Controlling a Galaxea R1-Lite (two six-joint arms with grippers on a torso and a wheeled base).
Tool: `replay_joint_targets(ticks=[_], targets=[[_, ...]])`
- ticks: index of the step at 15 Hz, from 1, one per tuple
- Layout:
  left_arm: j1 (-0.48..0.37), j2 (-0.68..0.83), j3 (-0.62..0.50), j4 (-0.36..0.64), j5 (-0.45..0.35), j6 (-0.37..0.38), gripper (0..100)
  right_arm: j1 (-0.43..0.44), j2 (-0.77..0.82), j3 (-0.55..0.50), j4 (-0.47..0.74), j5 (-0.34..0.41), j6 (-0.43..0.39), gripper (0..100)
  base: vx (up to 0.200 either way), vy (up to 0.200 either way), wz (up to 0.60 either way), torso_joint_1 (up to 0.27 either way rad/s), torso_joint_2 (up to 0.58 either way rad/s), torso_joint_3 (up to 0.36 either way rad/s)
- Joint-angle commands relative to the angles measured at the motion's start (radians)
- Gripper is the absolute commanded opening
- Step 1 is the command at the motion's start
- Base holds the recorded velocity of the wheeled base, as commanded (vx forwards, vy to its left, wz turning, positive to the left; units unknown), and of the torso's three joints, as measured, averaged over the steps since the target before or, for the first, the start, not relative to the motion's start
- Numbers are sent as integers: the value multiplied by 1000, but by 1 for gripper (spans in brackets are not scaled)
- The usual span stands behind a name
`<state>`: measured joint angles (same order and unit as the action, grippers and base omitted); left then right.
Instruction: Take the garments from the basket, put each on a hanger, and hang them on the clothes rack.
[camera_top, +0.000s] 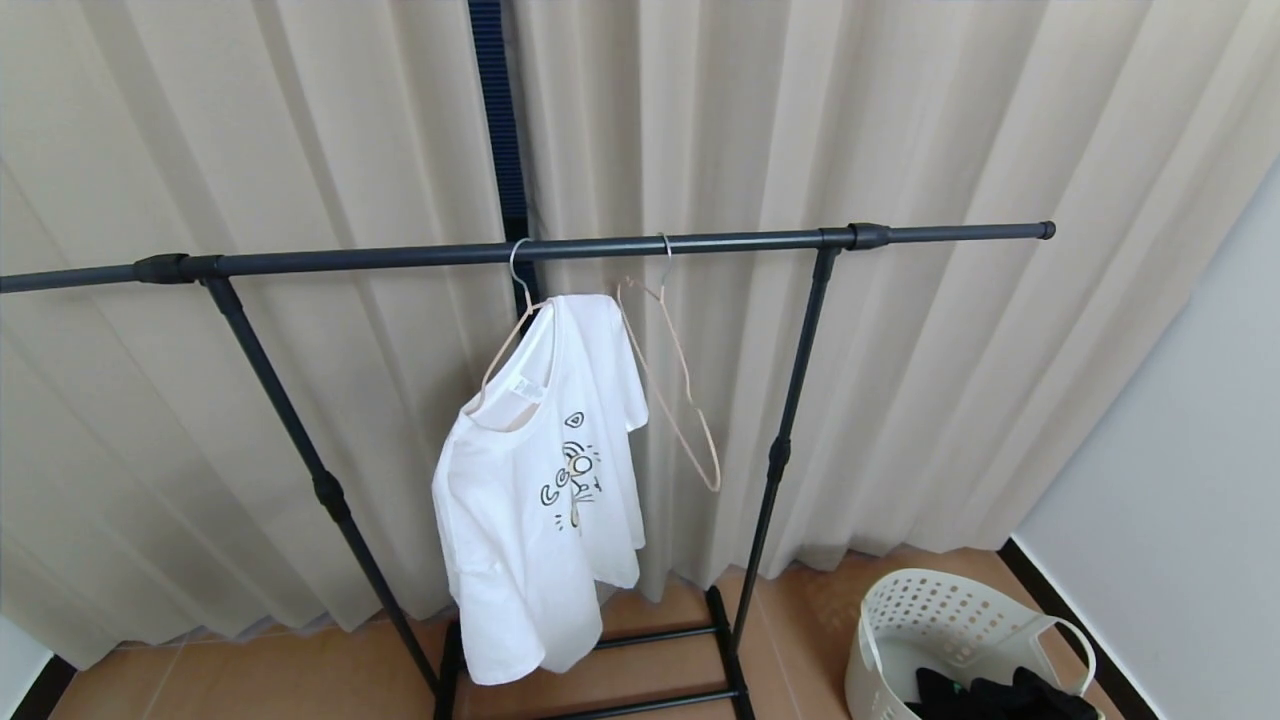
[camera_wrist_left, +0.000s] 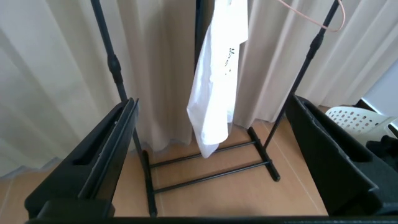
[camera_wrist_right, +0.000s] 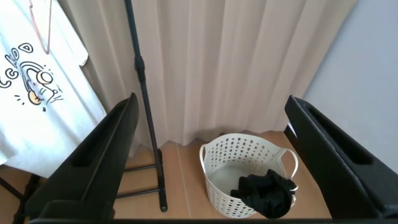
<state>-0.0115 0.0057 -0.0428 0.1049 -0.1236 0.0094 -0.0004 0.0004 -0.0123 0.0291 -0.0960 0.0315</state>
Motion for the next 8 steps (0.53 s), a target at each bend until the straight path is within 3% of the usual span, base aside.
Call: replay_joint_targets(ticks=[1,6,8], targets=[[-1,-6,0,-1,-2,0,100,0,0,-3,2,4,1,100,0,0,0,0,0,0],[-1,-6,0,-1,-8,3,100,2,0,-6,9,21,1,100,0,0,0,0,0,0],[-1,-6,0,-5,-8,-2,100,2,0,-5,8,21,2,100,0,0,0,-112,239,137]])
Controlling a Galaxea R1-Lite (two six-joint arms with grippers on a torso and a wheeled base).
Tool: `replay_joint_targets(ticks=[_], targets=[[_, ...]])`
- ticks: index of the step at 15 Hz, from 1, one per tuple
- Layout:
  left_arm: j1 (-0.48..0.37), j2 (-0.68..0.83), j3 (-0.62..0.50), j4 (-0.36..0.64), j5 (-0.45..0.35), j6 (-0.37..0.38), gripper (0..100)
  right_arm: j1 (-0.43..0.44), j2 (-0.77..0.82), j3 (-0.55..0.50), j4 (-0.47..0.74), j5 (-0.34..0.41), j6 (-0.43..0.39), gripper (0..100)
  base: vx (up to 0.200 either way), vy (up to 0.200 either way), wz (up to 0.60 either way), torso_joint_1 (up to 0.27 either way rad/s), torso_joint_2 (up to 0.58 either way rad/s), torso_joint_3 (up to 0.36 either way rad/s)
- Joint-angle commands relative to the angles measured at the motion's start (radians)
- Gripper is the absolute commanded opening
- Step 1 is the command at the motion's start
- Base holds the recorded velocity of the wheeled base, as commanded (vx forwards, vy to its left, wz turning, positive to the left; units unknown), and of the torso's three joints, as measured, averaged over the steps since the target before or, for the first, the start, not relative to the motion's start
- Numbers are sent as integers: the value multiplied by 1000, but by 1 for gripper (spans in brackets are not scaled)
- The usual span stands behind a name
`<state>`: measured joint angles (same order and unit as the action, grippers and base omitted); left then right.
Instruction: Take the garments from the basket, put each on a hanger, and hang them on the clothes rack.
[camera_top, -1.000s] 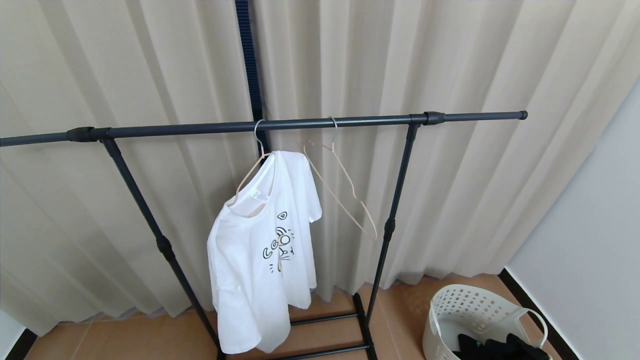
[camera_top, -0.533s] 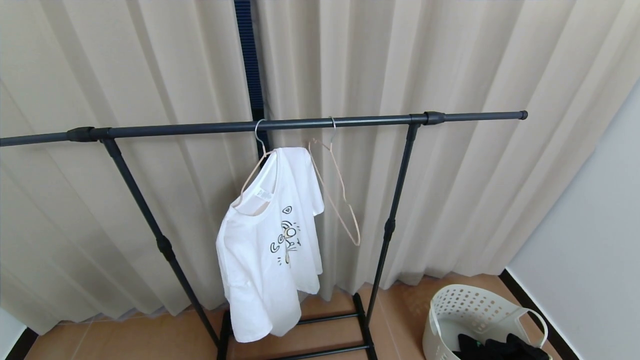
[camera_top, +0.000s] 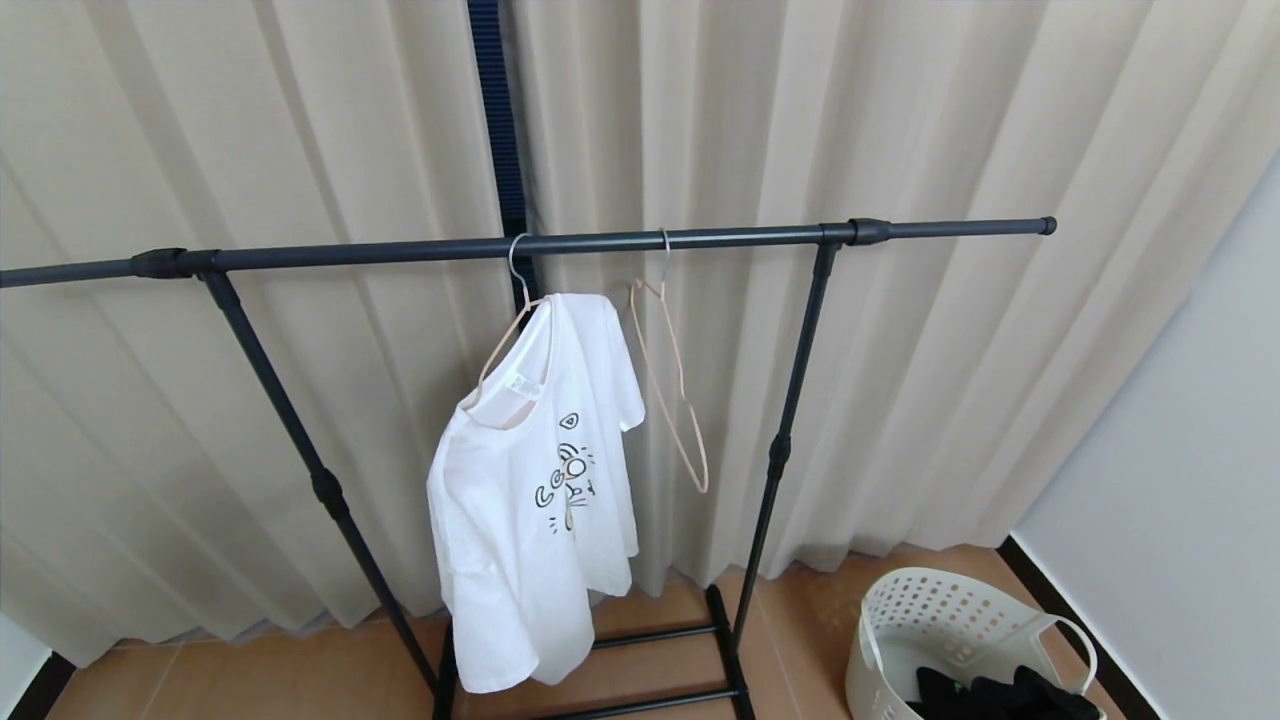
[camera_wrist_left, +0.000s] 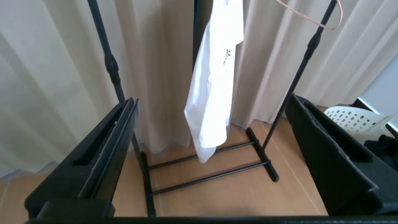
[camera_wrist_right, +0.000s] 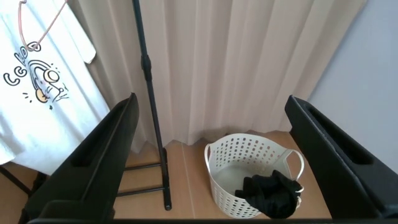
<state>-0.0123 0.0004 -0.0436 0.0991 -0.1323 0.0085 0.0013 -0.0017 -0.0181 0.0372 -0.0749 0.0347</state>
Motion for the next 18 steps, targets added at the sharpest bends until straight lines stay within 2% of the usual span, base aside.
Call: replay_joint_targets(ticks=[1,18], targets=[[0,0,1,-1,-1,-2,100,0,2,1,0,0,1,100,0,0,0,-144,325,173],[0,0,1,-1,0,-7,100,0,2,1,-2,-2,4,100,0,0,0,-159,375,215]])
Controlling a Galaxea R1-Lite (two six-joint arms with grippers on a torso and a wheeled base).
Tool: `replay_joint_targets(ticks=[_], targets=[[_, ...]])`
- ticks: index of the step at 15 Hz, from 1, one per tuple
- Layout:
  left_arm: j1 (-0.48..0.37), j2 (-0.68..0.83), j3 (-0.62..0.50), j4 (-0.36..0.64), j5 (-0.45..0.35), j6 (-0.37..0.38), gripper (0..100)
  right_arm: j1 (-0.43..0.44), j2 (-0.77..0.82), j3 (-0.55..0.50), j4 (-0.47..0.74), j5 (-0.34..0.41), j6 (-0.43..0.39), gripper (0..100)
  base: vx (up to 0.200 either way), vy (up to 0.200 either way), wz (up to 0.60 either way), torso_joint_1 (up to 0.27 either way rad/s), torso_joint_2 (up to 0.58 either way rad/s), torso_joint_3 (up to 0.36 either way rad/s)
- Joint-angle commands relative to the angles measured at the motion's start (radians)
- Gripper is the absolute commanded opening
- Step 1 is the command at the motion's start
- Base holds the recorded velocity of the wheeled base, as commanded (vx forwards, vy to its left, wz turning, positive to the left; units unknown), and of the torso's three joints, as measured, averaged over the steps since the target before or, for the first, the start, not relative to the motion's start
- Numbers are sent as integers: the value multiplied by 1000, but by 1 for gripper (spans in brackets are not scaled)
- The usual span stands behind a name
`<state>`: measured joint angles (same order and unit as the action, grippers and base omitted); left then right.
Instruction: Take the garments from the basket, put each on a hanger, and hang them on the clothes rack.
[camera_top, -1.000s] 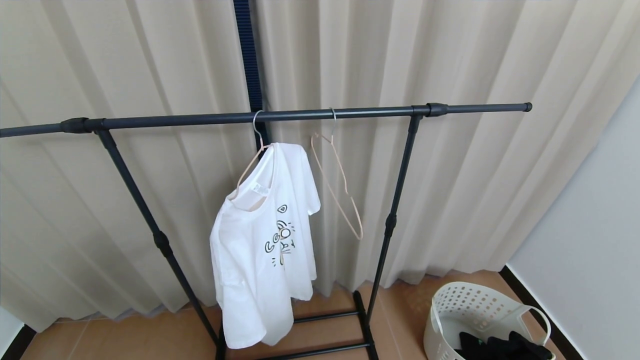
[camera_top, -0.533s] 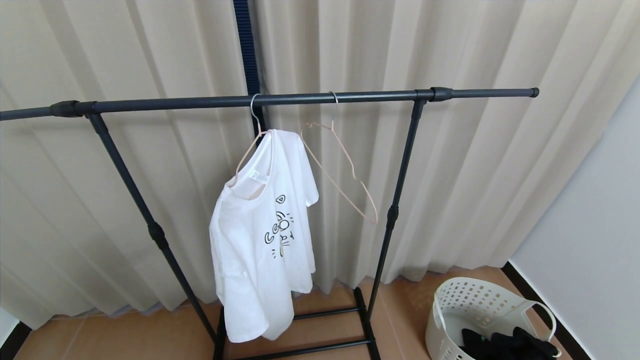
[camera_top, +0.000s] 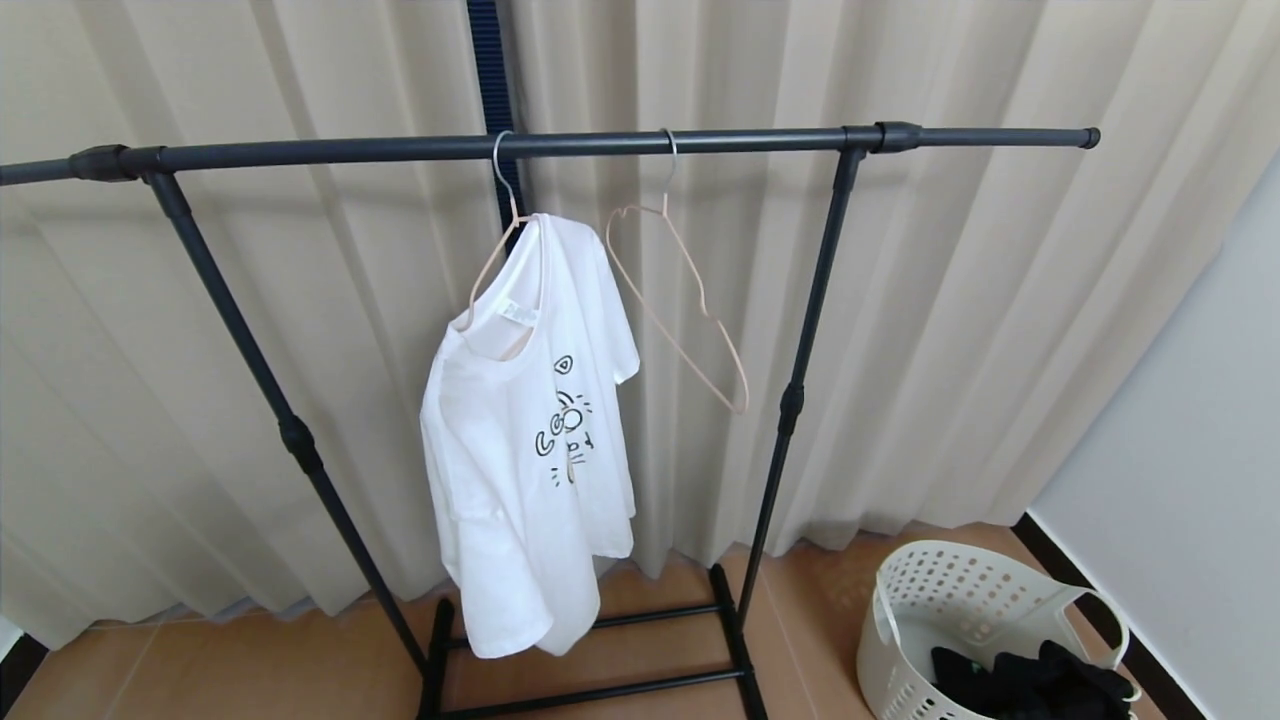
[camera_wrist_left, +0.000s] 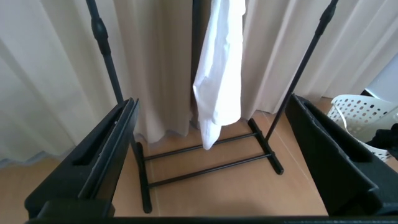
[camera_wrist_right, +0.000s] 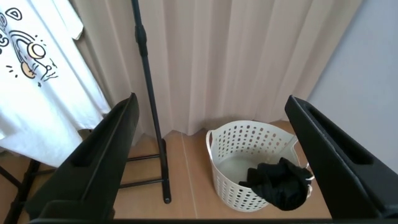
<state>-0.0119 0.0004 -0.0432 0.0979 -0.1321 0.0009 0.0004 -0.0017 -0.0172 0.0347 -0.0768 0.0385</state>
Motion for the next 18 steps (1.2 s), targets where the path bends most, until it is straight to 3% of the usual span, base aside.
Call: replay_joint_targets(ticks=[1,13,18], targets=[[0,0,0,0,0,-1,100,1,2,0,1,0,0,100,0,0,0,-217,549,320],[0,0,0,0,0,-1,100,1,2,0,1,0,0,100,0,0,0,-179,504,316],[0,0,0,2,0,-1,100,1,2,0,1,0,0,100,0,0,-600,-20,66,46]])
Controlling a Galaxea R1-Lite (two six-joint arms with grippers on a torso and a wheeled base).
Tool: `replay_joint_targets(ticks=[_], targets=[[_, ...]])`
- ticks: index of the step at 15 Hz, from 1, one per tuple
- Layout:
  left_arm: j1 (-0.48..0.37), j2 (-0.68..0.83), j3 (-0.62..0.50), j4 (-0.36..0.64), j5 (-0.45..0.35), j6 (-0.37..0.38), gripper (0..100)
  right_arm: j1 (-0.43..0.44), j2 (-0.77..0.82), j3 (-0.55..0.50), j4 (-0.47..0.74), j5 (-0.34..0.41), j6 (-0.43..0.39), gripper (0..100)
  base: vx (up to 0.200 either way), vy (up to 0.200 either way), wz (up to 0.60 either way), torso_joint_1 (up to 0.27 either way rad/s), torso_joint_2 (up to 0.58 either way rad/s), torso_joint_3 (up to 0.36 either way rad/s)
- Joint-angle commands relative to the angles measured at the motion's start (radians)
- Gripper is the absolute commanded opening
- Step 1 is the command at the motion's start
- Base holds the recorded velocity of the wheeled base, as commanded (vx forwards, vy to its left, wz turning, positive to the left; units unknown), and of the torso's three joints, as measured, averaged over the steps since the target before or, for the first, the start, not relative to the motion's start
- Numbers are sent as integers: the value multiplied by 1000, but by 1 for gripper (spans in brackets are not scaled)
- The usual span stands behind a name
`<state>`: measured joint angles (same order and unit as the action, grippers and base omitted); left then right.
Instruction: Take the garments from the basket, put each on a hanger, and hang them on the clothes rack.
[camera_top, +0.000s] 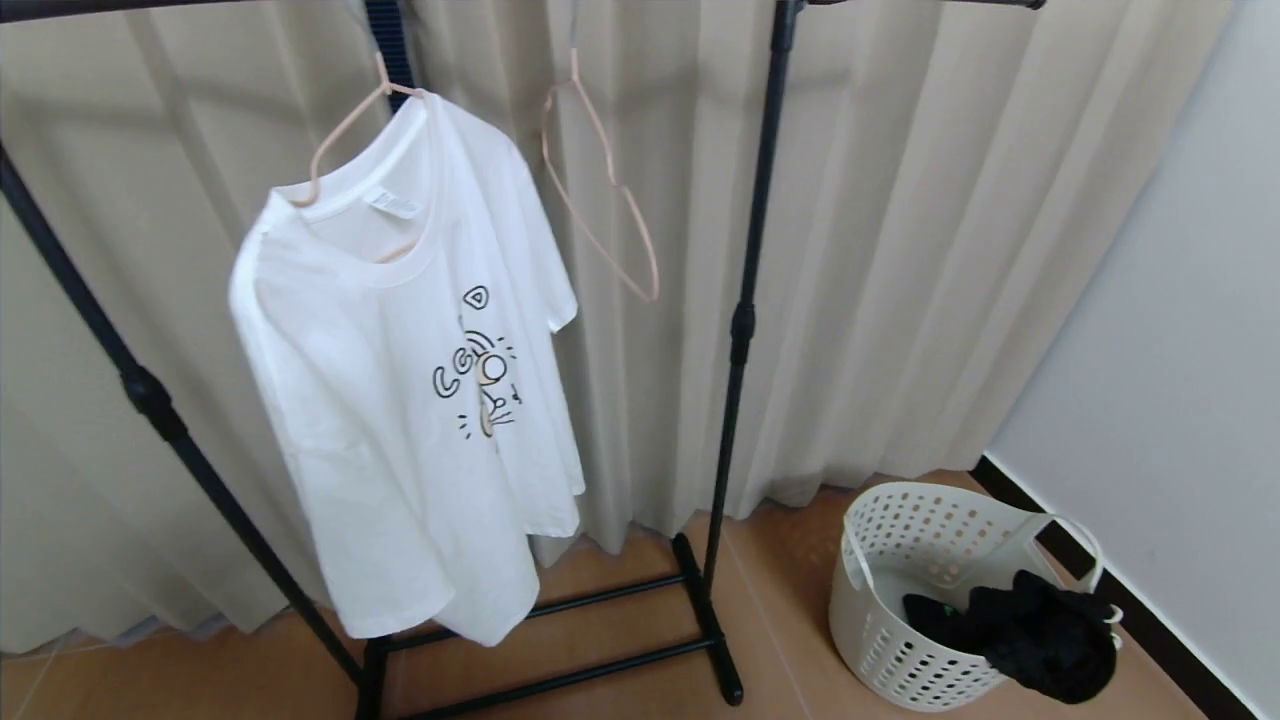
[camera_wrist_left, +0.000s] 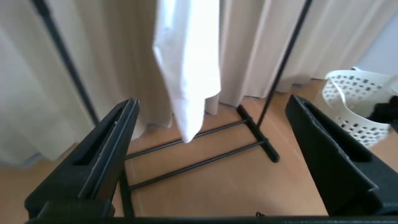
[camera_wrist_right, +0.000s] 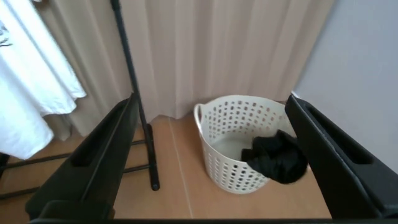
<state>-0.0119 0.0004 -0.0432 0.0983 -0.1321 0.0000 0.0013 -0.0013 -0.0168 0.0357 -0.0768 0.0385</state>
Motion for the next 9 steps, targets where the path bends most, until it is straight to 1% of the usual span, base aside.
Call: replay_joint_targets(ticks=[1,3,9], targets=[[0,0,0,0,0,0,100,0,1,0,0,0,0,100,0,0,-600,2,7,2],[0,0,0,1,0,0,100,-1,1,0,0,0,0,100,0,0,0,0,0,0],[0,0,0,0,0,-2,100,0,1,0,0,0,0,100,0,-200,0,1,2,5]])
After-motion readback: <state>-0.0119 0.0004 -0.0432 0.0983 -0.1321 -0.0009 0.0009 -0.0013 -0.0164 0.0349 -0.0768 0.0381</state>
